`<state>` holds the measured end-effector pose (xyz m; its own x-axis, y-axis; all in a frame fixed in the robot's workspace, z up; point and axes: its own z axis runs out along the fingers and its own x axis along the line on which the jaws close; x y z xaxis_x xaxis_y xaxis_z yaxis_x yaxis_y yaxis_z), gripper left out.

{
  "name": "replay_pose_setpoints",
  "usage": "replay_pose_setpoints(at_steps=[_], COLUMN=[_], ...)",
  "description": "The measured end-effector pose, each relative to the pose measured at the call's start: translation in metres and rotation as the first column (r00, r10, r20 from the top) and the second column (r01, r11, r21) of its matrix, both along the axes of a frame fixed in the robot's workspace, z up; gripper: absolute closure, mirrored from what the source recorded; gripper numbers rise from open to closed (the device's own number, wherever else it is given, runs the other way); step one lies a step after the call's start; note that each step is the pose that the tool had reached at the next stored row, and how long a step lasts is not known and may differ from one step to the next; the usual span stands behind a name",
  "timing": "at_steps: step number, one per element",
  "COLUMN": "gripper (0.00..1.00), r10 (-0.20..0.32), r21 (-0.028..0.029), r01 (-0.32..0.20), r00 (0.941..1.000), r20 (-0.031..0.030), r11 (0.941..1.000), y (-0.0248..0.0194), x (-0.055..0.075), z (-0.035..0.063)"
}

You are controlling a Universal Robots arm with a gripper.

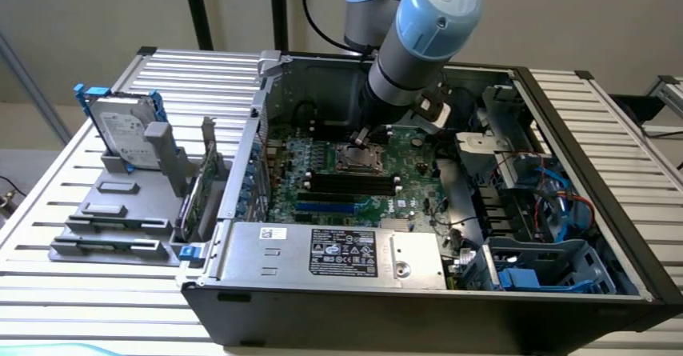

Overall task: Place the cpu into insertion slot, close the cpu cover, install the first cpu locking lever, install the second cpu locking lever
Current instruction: 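Install the first cpu locking lever, then install the second cpu locking lever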

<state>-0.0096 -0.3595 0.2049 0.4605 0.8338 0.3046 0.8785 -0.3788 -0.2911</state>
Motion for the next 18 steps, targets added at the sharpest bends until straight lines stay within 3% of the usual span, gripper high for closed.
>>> replay_pose_setpoints(at_steps=[14,18], gripper=[0.89,0.89], r10=[0.0,-0.002], r21=[0.0,0.0008], r01=[0.0,0.002], r00=[1.0,1.0], r20=[-0.0001,-0.0054], r11=[1.0,1.0], y=[-0.0003,-0.0086], x=[0.0,-0.0002], z=[0.0,0.0048])
